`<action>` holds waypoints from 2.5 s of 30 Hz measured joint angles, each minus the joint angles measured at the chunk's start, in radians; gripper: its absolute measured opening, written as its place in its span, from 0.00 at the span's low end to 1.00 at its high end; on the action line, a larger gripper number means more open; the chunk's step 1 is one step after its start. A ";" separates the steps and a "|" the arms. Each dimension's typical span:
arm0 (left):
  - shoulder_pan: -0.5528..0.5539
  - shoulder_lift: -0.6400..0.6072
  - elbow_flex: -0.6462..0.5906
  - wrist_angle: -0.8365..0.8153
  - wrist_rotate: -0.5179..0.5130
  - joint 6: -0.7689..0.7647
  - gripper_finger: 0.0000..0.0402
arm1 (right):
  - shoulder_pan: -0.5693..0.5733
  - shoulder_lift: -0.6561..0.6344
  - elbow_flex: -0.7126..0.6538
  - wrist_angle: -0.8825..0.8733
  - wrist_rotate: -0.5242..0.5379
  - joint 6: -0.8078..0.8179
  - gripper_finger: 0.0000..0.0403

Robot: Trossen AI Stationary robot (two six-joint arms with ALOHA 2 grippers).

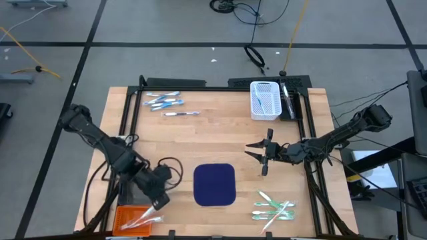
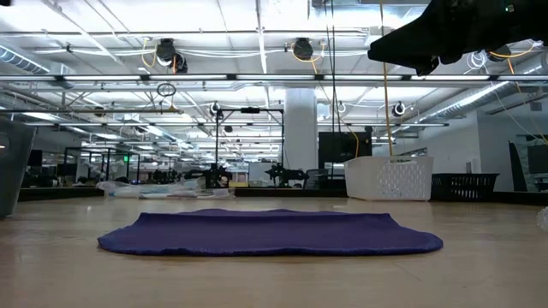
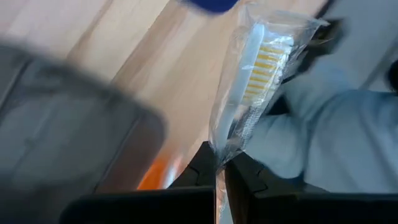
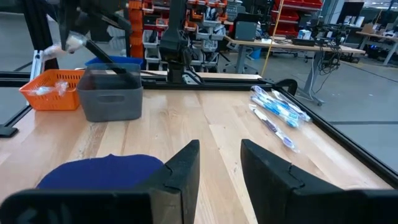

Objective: Pick & Place Toothbrushes
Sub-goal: Put the orange toothbrush into the orange basket, then put the violet toothbrush into the black basket

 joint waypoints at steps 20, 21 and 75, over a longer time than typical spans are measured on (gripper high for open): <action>-0.200 0.178 0.000 -0.072 0.020 -0.289 0.01 | 0.000 0.000 -0.085 0.135 0.000 0.000 0.26; -0.205 0.188 0.000 -0.074 0.020 -0.287 0.01 | 0.000 0.000 -0.085 0.135 0.000 -0.001 0.26; -0.220 0.238 0.141 -0.231 -0.002 -0.242 0.20 | 0.000 0.000 -0.086 0.150 0.000 -0.011 0.26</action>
